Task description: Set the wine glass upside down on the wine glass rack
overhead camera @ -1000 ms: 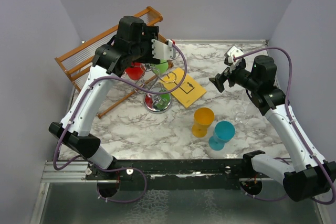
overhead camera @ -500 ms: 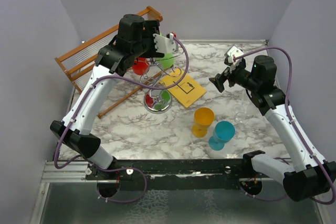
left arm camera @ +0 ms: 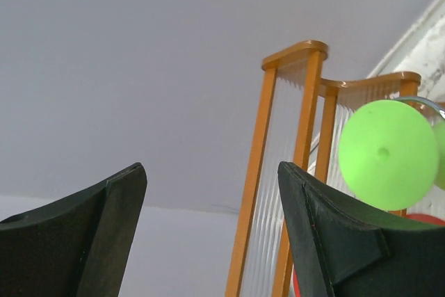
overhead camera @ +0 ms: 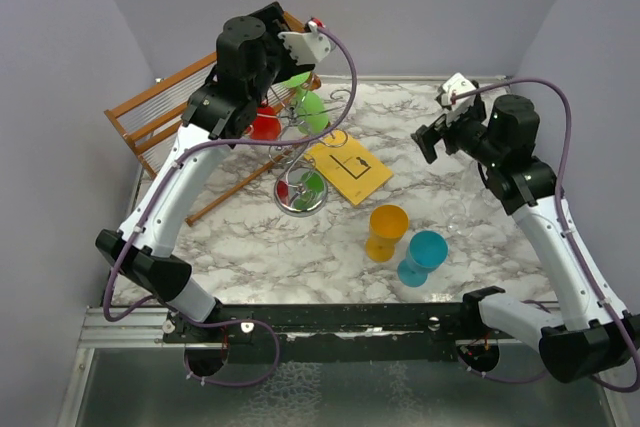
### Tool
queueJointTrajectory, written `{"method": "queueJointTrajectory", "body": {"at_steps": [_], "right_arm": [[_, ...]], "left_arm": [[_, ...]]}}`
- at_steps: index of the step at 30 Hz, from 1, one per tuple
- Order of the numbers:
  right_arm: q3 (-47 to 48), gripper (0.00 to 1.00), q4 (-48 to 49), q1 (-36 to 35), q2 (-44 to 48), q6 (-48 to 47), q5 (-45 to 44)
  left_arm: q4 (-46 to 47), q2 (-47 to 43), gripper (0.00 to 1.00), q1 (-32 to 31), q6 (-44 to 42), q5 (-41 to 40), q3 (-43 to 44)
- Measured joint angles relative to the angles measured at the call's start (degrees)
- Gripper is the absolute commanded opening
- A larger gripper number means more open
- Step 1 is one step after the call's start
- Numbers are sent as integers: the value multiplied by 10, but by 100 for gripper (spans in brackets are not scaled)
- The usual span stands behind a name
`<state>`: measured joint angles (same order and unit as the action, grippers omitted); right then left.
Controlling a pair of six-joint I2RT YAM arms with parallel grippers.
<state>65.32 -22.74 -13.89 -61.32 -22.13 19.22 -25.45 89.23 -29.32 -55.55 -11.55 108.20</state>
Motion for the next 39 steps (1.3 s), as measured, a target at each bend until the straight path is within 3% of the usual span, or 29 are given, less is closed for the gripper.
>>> {"method": "queueJointTrajectory", "body": {"at_steps": [4, 7, 16, 23, 33, 39], "right_arm": [[49, 98, -37, 0, 9, -17, -83], [66, 94, -90, 1, 28, -39, -95], [99, 87, -316, -27, -26, -131, 84], [53, 79, -349, -140, -83, -130, 65], [47, 52, -352, -156, -123, -115, 32], [32, 26, -346, -171, -153, -105, 27]], "left_arm": [[23, -15, 87, 1, 82, -31, 1], [19, -39, 91, 1, 150, -33, 1], [4, -97, 95, 1, 225, -30, -25], [-7, -95, 95, 1, 224, -31, -52], [-9, -95, 95, 1, 221, -31, -57], [-9, -95, 94, 1, 218, -31, -63]]}}
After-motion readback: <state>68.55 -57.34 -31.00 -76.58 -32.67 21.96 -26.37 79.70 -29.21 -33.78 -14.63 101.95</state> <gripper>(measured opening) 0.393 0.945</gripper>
